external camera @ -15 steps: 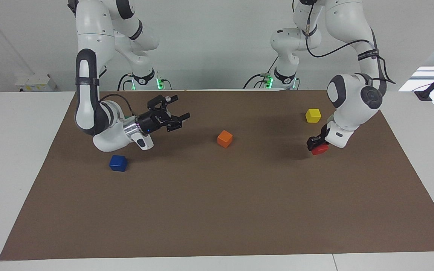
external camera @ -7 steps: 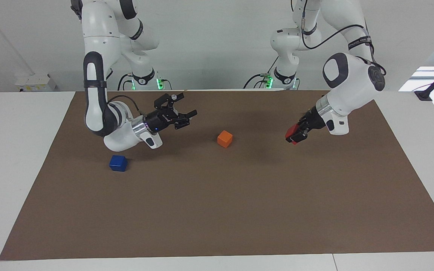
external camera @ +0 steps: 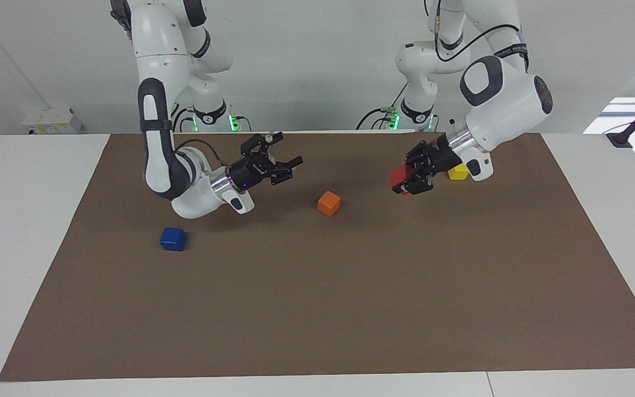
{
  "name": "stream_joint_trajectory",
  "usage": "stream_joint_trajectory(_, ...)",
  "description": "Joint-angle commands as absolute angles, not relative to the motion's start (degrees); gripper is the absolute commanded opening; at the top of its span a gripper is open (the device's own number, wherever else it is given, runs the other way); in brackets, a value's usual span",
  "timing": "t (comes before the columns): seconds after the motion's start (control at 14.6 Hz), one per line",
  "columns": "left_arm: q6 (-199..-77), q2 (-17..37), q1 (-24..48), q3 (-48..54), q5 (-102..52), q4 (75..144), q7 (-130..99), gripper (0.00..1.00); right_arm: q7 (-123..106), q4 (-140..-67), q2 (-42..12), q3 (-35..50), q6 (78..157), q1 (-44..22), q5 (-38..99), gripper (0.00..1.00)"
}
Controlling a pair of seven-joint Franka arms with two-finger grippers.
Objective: Transfer red block to right arm and stack on blue block
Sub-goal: 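Carry the red block toward the right gripper while it approaches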
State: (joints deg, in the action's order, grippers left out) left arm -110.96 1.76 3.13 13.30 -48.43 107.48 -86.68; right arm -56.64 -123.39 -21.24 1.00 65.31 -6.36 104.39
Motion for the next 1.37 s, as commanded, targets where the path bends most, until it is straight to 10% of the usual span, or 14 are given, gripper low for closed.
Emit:
stream_joint_trajectory(0.0,-120.2,0.27,7.98,13.27,-52.47,110.55,-92.97,0.0,-57.39,-125.95,-20.21,1.14,64.78,-7.03,106.79,1.0)
stream_joint_trajectory(1.3,-140.24,-14.92,24.06,13.36,-83.56,132.78,-76.64,0.0,-57.66,-127.27,-20.21,0.97,67.59,-11.07,109.16,1.0)
